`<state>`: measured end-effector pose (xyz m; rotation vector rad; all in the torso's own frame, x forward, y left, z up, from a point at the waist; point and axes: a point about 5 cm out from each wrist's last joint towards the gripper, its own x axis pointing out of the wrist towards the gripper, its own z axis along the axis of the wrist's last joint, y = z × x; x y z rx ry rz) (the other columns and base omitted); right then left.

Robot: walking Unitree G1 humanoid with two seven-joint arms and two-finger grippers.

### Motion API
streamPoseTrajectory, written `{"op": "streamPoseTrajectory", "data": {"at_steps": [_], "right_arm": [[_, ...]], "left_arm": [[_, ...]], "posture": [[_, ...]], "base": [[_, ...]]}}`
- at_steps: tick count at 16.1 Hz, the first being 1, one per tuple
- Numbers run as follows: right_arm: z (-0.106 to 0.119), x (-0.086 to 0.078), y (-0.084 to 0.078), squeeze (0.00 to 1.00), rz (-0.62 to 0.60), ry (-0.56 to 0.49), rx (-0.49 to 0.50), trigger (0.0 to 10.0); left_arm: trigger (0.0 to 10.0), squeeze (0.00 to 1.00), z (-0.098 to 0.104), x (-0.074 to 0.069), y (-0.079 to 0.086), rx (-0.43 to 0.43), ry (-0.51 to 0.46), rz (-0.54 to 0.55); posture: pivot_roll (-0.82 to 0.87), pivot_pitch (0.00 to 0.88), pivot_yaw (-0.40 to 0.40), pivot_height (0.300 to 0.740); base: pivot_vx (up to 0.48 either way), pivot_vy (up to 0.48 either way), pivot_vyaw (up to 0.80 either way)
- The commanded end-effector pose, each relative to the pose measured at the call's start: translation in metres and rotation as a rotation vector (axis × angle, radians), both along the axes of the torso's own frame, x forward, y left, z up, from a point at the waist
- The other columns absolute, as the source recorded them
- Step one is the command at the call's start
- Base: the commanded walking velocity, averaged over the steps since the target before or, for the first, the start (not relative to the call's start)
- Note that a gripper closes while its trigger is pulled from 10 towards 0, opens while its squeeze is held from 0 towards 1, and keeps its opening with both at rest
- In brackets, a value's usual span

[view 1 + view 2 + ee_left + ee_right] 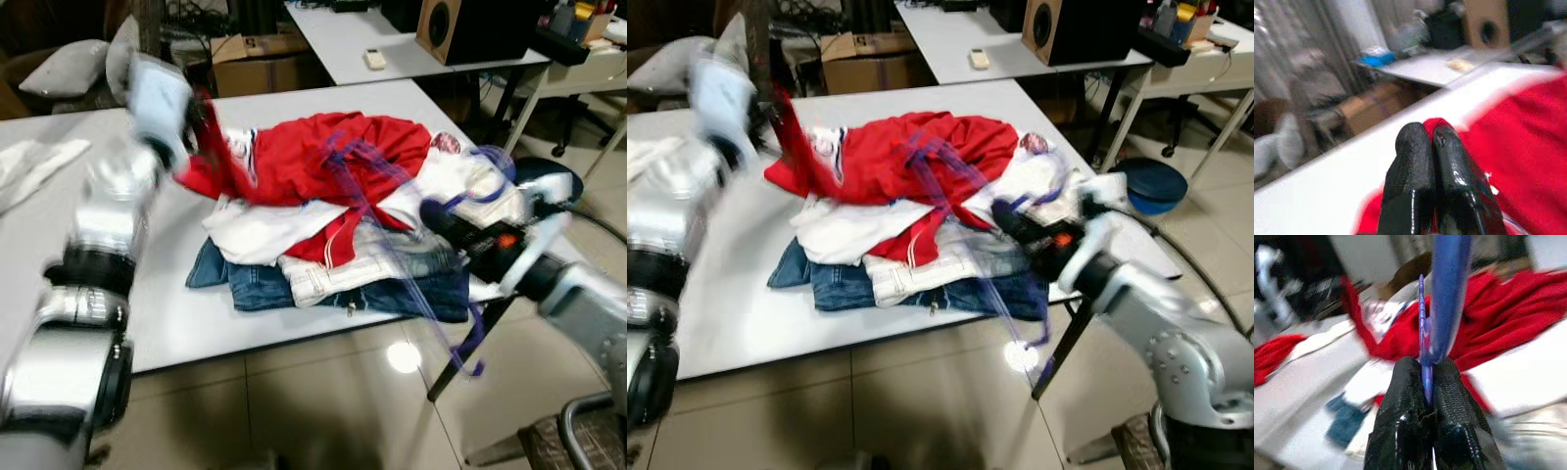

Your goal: Hang hanger

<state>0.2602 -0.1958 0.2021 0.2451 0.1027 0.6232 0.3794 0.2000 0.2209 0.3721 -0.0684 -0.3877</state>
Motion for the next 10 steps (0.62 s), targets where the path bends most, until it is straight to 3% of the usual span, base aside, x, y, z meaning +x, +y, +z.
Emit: {"op": "streamPoseTrajectory", "data": {"at_steps": [1,2,3,4,5,7,9,10], "right_arm": [[0.007,-0.003,-0.003,0.0,-0.022,-0.038,-0.013,10.0],[0.009,-0.008,-0.008,0.0,-0.051,-0.05,-0.008,10.0],[0.007,-0.012,-0.01,0.0,-0.086,-0.056,-0.012,10.0],[0.006,-0.014,-0.01,0.0,-0.099,-0.057,-0.014,10.0],[0.002,-0.017,-0.008,0.0,-0.138,-0.06,-0.046,10.0],[0.001,-0.02,-0.007,0.0,-0.168,-0.065,-0.079,10.0],[0.0,-0.027,0.002,0.0,-0.209,-0.082,-0.085,10.0],[-0.001,-0.027,0.004,0.0,-0.214,-0.079,-0.077,10.0]], "left_arm": [[0.0,0.0,0.009,-0.004,-0.01,0.029,-0.012,-0.093],[0.0,0.0,-0.011,-0.033,-0.024,0.169,0.106,-0.36],[0.0,0.0,-0.029,-0.061,-0.028,0.293,0.218,-0.528],[0.0,0.0,-0.033,-0.066,-0.027,0.324,0.244,-0.535],[0.0,0.0,-0.037,-0.068,-0.015,0.399,0.255,-0.461],[0.0,0.0,-0.037,-0.071,-0.008,0.418,0.269,-0.439],[0.0,0.0,-0.017,-0.078,-0.009,0.279,0.222,-0.422],[0.0,0.0,-0.002,-0.067,-0.01,0.181,0.137,-0.346]], "posture": [[0.0,0.0,0.09,0.74],[-0.01,0.0,0.086,0.74],[-0.02,0.0,0.089,0.74],[-0.02,0.0,0.09,0.74],[-0.04,0.0,0.099,0.74],[-0.05,0.0,0.104,0.74],[-0.05,0.0,0.102,0.74],[-0.06,0.0,0.1,0.74]], "base": [[0.0,0.0,0.0],[0.0,0.0,0.0],[0.0,0.0,0.0],[0.0,0.0,0.0],[0.0,0.0,0.0],[0.0,0.0,0.0],[0.0,0.0,0.0],[0.0,0.0,0.0]]}}
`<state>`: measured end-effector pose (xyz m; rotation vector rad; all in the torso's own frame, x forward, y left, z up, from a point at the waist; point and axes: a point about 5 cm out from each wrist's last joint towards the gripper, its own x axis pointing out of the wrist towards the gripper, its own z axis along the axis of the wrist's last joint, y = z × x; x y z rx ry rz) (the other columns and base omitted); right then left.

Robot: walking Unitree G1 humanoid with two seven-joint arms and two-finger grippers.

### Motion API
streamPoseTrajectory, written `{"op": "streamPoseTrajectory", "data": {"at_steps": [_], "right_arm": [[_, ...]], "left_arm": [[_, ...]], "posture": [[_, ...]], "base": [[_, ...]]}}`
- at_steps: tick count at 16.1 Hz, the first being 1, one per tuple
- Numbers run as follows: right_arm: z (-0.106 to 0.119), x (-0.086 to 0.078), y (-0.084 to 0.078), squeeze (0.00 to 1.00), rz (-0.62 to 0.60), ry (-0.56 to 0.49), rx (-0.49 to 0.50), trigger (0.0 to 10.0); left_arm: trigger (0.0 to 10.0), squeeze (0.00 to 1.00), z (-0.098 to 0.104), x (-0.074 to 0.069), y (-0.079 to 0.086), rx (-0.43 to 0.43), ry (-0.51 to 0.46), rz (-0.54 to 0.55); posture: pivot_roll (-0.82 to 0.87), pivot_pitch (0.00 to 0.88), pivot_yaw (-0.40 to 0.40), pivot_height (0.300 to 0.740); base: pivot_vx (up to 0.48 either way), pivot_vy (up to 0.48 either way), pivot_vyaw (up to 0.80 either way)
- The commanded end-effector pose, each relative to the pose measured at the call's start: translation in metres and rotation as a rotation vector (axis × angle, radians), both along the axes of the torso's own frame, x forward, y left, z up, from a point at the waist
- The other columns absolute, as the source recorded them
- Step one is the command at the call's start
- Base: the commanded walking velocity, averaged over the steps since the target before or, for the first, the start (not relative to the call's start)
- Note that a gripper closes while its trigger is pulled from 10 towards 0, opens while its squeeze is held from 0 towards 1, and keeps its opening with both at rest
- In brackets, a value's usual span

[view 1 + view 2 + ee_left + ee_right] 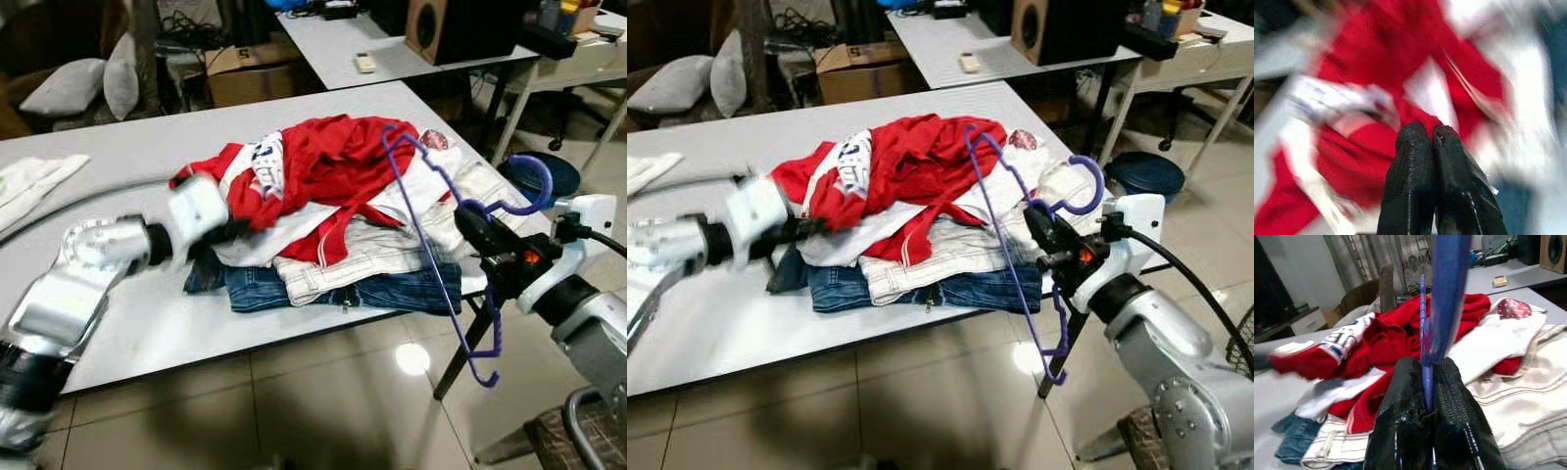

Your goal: Hang hanger

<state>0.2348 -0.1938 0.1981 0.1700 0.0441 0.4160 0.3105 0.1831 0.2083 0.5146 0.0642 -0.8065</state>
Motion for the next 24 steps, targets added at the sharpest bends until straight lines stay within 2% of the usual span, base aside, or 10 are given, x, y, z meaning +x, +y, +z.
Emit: {"op": "streamPoseTrajectory", "data": {"at_steps": [1,6,9,11,15,18,19,21,22,24], "right_arm": [[0.001,0.0,0.005,0.0,-0.015,-0.018,0.001,10.0],[-0.003,0.011,0.007,0.0,-0.079,-0.007,-0.005,10.0],[0.006,0.02,-0.008,0.0,-0.169,-0.054,-0.018,10.0],[0.006,0.02,-0.008,0.0,-0.185,-0.06,-0.024,10.0],[0.0,0.02,0.001,0.0,-0.154,-0.045,-0.018,10.0],[-0.004,0.019,0.007,0.0,-0.113,-0.035,-0.038,10.0],[-0.004,0.019,0.008,0.0,-0.104,-0.032,-0.038,10.0],[-0.007,0.019,0.008,0.0,-0.095,-0.022,-0.042,10.0],[-0.01,0.017,0.008,0.0,-0.097,-0.012,-0.065,10.0],[-0.013,0.015,0.005,0.0,-0.14,-0.007,-0.103,10.0]], "left_arm": [[0.0,0.0,0.032,0.017,0.005,-0.2,-0.117,0.161],[0.0,0.0,0.075,0.075,-0.022,-0.511,-0.198,0.365],[0.0,0.0,0.187,0.081,-0.032,-0.994,-0.362,0.265],[0.0,0.0,0.181,0.085,-0.025,-0.925,-0.343,0.292],[0.0,0.0,0.013,0.07,-0.026,-0.263,-0.001,0.283],[2.2,0.0,-0.036,0.046,-0.02,-0.013,0.09,0.237],[3.5,0.0,-0.029,0.044,-0.023,-0.056,0.08,0.218],[10.0,0.0,-0.016,0.032,-0.038,-0.097,0.049,0.064],[10.0,1.0,-0.01,0.021,-0.045,-0.158,0.094,-0.014],[10.0,1.0,-0.001,0.014,-0.047,-0.2,0.096,-0.06]], "posture": [[-0.06,0.0,0.096,0.74],[-0.07,0.0,0.068,0.74],[-0.08,0.0,0.089,0.74],[-0.08,0.0,0.093,0.74],[-0.07,0.0,0.095,0.74],[-0.06,0.0,0.081,0.74],[-0.06,0.0,0.074,0.74],[-0.05,0.0,0.069,0.74],[-0.07,0.0,0.083,0.74],[-0.08,0.0,0.093,0.74]], "base": [[0.0,0.0,0.0],[0.0,0.0,0.0],[0.0,0.0,0.0],[0.0,0.0,0.0],[0.0,0.0,0.0],[0.0,0.0,0.0],[0.0,0.0,0.0],[0.0,0.0,0.0],[0.0,0.0,0.0],[0.0,0.0,0.0]]}}
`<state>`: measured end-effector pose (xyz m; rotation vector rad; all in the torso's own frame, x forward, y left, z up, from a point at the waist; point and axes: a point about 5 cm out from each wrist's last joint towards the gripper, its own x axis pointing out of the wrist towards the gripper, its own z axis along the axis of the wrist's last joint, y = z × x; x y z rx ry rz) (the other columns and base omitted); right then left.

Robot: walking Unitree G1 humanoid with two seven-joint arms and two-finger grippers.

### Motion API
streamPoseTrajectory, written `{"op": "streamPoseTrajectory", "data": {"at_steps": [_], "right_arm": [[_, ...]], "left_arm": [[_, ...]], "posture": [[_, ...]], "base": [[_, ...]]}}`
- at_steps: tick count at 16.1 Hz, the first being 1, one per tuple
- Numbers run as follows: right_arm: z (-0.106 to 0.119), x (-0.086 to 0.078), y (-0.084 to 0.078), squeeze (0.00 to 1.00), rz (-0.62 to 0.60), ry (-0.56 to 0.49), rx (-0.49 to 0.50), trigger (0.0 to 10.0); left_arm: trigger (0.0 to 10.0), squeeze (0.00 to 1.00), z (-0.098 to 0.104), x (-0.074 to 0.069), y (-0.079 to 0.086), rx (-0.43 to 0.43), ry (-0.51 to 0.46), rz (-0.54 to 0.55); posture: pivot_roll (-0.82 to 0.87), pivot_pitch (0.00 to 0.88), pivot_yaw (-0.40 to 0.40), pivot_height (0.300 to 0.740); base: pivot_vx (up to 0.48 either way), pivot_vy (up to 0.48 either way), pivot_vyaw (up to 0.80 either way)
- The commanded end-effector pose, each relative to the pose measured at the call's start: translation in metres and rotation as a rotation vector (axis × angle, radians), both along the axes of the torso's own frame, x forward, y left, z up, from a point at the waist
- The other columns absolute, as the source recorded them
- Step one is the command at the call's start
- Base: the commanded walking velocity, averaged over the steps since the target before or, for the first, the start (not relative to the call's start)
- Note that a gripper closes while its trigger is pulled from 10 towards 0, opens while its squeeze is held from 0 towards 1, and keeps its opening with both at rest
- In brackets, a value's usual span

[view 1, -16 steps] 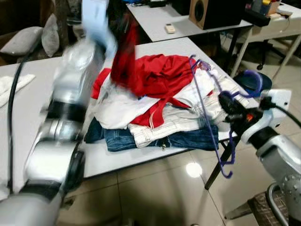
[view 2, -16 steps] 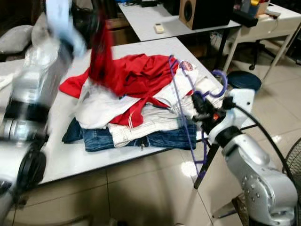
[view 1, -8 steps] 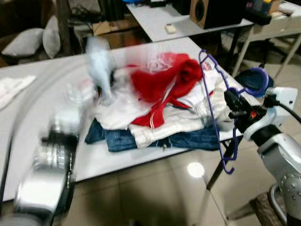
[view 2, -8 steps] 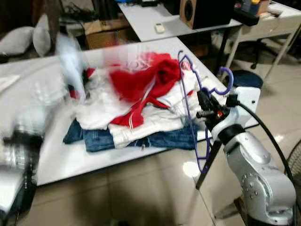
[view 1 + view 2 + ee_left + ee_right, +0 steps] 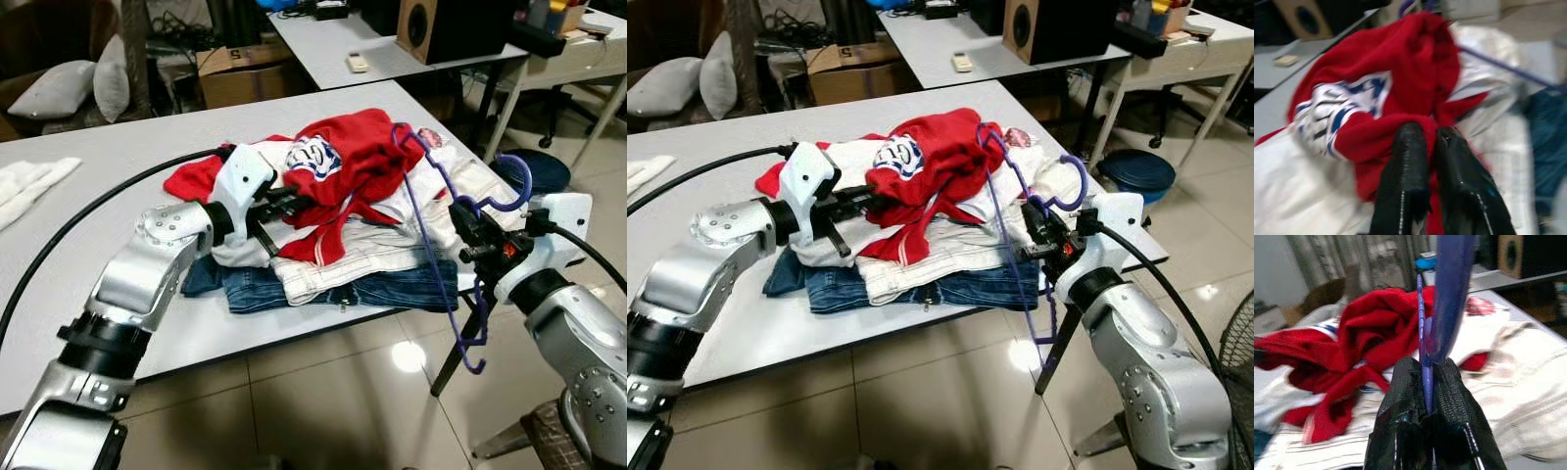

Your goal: Hang hanger

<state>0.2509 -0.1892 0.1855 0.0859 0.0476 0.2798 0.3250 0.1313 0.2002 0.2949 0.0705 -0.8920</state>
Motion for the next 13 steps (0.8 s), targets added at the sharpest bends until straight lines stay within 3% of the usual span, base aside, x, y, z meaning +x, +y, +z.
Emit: {"op": "streamPoseTrajectory", "data": {"at_steps": [1,3,5,6,7,8,9,10,13], "right_arm": [[-0.002,-0.002,-0.001,0.0,-0.033,0.0,-0.027,10.0],[-0.004,-0.006,-0.007,0.0,-0.132,-0.017,-0.068,10.0],[-0.002,-0.009,-0.005,0.0,-0.095,-0.036,-0.12,10.0],[0.001,-0.01,-0.004,0.0,-0.08,-0.046,-0.133,10.0],[0.005,-0.013,-0.006,0.0,-0.067,-0.069,-0.157,10.0],[0.007,-0.015,-0.009,0.0,-0.067,-0.078,-0.162,10.0],[0.008,-0.016,-0.009,0.0,-0.067,-0.081,-0.163,10.0],[0.008,-0.017,-0.01,0.0,-0.056,-0.082,-0.17,10.0],[0.004,-0.021,0.001,0.0,0.037,-0.064,-0.18,10.0]], "left_arm": [[10.0,1.0,0.011,-0.004,0.005,-0.035,-0.009,-0.016],[10.0,1.0,0.03,-0.024,0.001,-0.141,-0.003,-0.196],[10.0,1.0,0.036,-0.032,0.003,-0.184,0.005,-0.249],[10.0,1.0,0.041,-0.026,0.006,-0.218,-0.019,-0.184],[10.0,1.0,0.042,-0.01,0.019,-0.219,-0.05,0.018],[10.0,1.0,0.028,-0.01,0.028,-0.04,-0.056,0.052],[10.0,1.0,0.02,-0.011,0.032,0.055,-0.052,0.056],[10.0,1.0,-0.002,-0.016,0.046,0.24,-0.023,0.059],[10.0,1.0,-0.026,-0.018,0.056,0.263,0.037,0.112]], "posture": [[-0.08,0.0,0.095,0.74],[-0.1,0.0,0.108,0.74],[-0.12,0.0,0.112,0.74],[-0.13,0.0,0.117,0.74],[-0.13,0.0,0.117,0.74],[-0.13,0.0,0.116,0.74],[-0.13,0.0,0.114,0.74],[-0.13,0.0,0.116,0.74],[-0.13,0.0,0.118,0.74]], "base": [[0.0,0.0,0.0],[0.0,0.0,0.0],[0.0,0.0,0.0],[0.0,0.0,0.0],[0.0,0.0,0.0],[0.0,0.0,0.0],[0.0,0.0,0.0],[0.0,0.0,0.0],[0.0,0.0,0.0]]}}
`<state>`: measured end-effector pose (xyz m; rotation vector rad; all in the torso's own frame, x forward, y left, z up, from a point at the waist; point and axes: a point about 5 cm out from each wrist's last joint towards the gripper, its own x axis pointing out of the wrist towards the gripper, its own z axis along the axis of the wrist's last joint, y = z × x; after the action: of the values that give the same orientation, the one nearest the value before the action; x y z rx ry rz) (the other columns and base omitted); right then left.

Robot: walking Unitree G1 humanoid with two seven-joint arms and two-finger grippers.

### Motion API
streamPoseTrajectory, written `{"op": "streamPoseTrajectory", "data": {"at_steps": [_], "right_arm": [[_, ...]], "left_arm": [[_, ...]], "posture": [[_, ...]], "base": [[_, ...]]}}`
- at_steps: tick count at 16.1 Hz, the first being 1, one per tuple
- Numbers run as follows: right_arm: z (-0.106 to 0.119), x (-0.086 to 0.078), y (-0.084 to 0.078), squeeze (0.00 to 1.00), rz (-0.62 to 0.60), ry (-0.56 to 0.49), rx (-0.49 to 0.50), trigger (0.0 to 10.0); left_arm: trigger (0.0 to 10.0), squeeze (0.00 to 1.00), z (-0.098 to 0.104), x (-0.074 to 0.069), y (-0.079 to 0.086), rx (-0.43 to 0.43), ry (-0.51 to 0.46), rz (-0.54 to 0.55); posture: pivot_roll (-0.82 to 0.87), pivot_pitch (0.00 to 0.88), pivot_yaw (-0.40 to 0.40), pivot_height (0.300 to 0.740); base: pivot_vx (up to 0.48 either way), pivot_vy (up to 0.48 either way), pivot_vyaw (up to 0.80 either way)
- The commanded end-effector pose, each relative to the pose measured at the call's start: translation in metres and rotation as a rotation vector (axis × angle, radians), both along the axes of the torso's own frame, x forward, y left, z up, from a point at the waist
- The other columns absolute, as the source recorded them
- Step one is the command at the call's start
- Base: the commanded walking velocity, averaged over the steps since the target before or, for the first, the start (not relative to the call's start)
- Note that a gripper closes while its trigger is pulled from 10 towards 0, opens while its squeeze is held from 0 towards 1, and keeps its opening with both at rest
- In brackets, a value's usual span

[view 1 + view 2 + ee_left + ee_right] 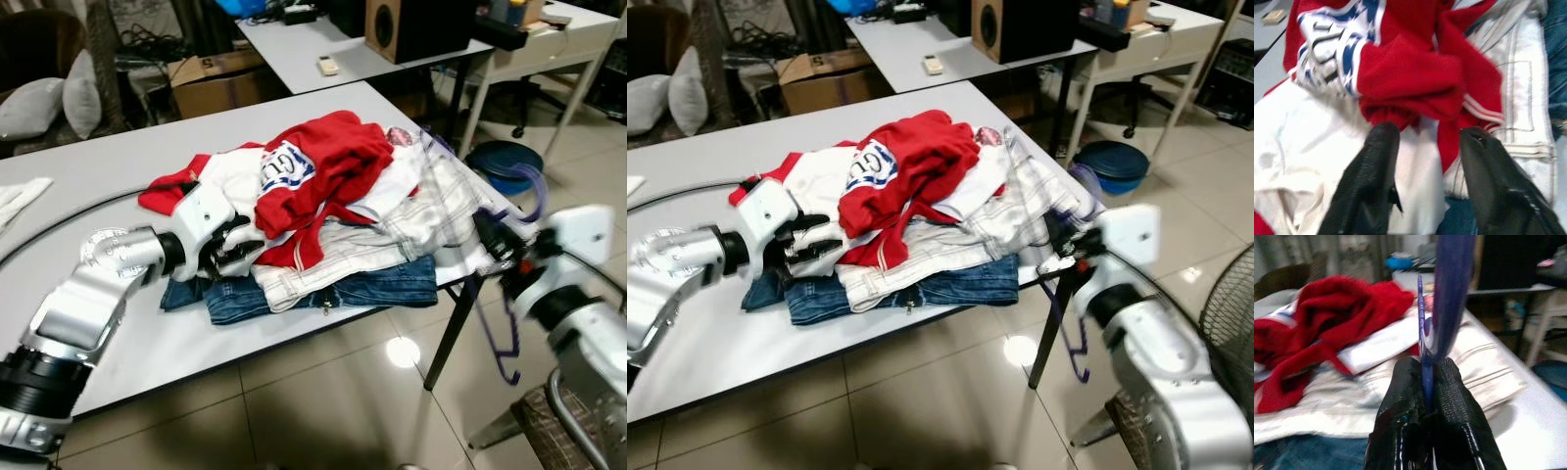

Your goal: Hang hanger

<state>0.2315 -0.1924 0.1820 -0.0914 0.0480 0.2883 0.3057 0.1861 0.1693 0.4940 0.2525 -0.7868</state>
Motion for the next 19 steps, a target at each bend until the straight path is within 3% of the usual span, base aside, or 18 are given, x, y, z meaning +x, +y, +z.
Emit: {"op": "streamPoseTrajectory", "data": {"at_steps": [1,3,4,5,9,15,16,17,18,19], "right_arm": [[0.005,-0.004,0.009,0.0,0.061,-0.028,-0.01,10.0],[0.002,-0.008,0.013,0.0,0.088,-0.013,-0.013,10.0],[-0.001,-0.011,0.016,0.0,0.112,0.005,-0.009,10.0],[-0.003,-0.012,0.017,0.0,0.126,0.014,-0.011,10.0],[-0.008,-0.013,0.015,0.0,0.129,0.027,-0.029,10.0],[-0.008,-0.013,0.013,0.0,0.118,0.016,-0.042,10.0],[-0.008,-0.014,0.013,0.0,0.117,0.014,-0.043,10.0],[-0.008,-0.014,0.012,0.0,0.116,0.012,-0.045,10.0],[-0.008,-0.014,0.012,0.0,0.117,0.011,-0.053,10.0],[-0.008,-0.013,0.012,0.0,0.118,0.011,-0.058,10.0]], "left_arm": [[10.0,1.0,-0.006,0.004,0.001,0.008,-0.022,0.033],[10.0,1.0,-0.026,0.007,0.004,0.087,-0.018,0.074],[10.0,0.24,-0.036,0.011,0.005,0.055,-0.017,0.126],[10.0,0.0,-0.039,0.014,0.004,0.012,-0.018,0.158],[10.0,0.0,-0.05,0.033,-0.012,-0.213,-0.037,0.24],[10.0,0.0,-0.054,0.049,-0.022,-0.293,-0.075,0.29],[6.2,0.0,-0.052,0.05,-0.023,-0.33,-0.076,0.281],[3.5,0.0,-0.052,0.051,-0.024,-0.358,-0.074,0.276],[0.0,0.0,-0.054,0.052,-0.023,-0.366,-0.053,0.261],[0.0,0.0,-0.058,0.051,-0.024,-0.35,-0.034,0.242]], "posture": [[-0.14,0.0,0.124,0.74],[-0.14,0.0,0.126,0.74],[-0.14,0.0,0.127,0.74],[-0.14,0.0,0.127,0.74],[-0.16,0.0,0.134,0.74],[-0.18,0.0,0.148,0.74],[-0.18,0.0,0.148,0.74],[-0.18,0.0,0.148,0.74],[-0.18,0.0,0.15,0.74],[-0.19,0.0,0.151,0.74]], "base": [[0.0,0.0,0.0],[0.0,0.0,0.0],[0.0,0.0,0.0],[0.0,0.0,0.0],[0.0,0.0,0.0],[0.0,0.0,0.0],[0.0,0.0,0.0],[0.0,0.0,0.0],[0.0,0.0,0.0],[0.0,0.0,0.0]]}}
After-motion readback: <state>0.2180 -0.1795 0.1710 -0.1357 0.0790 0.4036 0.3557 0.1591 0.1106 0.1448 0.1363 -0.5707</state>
